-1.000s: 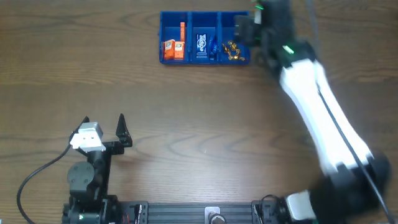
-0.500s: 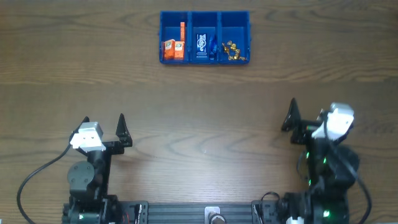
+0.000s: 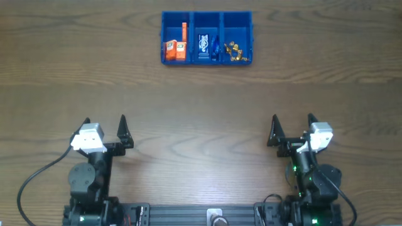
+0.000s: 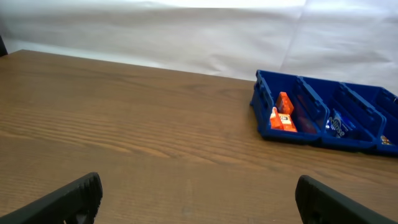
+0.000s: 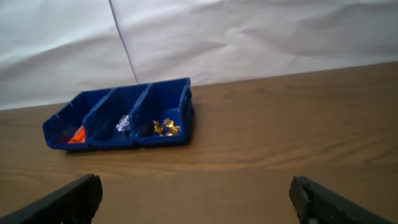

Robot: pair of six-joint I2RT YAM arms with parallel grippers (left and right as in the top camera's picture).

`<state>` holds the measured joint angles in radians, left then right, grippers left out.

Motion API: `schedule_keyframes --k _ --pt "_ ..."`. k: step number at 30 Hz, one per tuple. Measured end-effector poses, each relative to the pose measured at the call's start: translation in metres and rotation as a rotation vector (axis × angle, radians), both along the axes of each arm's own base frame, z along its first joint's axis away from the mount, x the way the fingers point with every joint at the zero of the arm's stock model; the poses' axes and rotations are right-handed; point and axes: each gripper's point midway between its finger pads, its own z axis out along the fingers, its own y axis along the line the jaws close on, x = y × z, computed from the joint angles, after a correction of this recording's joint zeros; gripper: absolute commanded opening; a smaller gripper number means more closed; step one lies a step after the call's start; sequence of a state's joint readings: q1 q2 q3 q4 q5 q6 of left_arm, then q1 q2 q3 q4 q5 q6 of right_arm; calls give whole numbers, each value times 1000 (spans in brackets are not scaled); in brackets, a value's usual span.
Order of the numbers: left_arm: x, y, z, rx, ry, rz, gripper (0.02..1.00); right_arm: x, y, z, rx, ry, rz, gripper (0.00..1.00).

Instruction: Sort Candies Into Trays

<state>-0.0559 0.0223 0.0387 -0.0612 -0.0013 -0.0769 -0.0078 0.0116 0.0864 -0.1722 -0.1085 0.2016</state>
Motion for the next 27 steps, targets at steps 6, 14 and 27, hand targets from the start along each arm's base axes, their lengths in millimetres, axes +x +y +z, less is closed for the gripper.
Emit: schedule_keyframes --k 6,14,27 --pt "0 0 0 0 0 0 998 5 3 -9 20 -28 16 1000" --pt "0 0 0 0 0 0 996 5 4 -10 26 -28 20 1000" --pt "0 0 0 0 0 0 998 5 5 -10 -162 -49 39 998"
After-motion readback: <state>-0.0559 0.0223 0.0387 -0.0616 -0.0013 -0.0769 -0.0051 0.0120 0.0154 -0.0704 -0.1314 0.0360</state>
